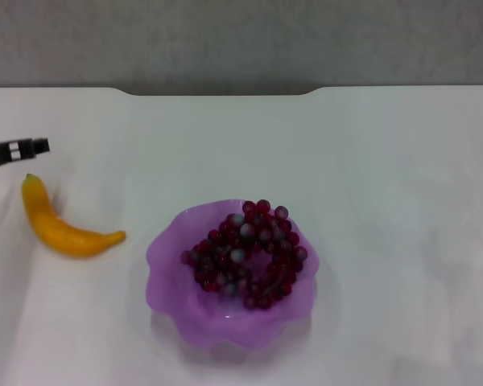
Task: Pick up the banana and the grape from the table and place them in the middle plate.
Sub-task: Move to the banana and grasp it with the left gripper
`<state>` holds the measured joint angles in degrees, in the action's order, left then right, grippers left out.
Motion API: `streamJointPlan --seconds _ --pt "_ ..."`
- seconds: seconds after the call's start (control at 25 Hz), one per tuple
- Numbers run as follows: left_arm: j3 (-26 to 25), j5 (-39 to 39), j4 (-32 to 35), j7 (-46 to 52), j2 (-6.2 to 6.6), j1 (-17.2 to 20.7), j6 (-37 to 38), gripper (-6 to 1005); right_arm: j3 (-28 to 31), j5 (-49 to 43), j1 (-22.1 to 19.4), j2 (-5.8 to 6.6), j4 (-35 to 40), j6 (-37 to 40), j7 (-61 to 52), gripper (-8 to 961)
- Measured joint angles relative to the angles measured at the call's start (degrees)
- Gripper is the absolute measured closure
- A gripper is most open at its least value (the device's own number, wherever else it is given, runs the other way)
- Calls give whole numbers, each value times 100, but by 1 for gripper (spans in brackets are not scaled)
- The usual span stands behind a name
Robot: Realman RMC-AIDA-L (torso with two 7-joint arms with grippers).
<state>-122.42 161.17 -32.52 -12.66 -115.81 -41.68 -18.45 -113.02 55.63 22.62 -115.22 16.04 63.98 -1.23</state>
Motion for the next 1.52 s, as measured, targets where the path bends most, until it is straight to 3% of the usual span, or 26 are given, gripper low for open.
streamJointPlan --seconds 0.28,1.12,1.52 --pt "-35 326 14 312 17 -44 -572 112 0 0 14 -1 -5 0 0 62" --pt "23 336 550 233 -45 -36 -587 112 -132 0 18 -7 38 1 -9 62" --pt "343 240 646 268 -87 -77 -567 113 -132 0 15 -9 30 17 -9 62"
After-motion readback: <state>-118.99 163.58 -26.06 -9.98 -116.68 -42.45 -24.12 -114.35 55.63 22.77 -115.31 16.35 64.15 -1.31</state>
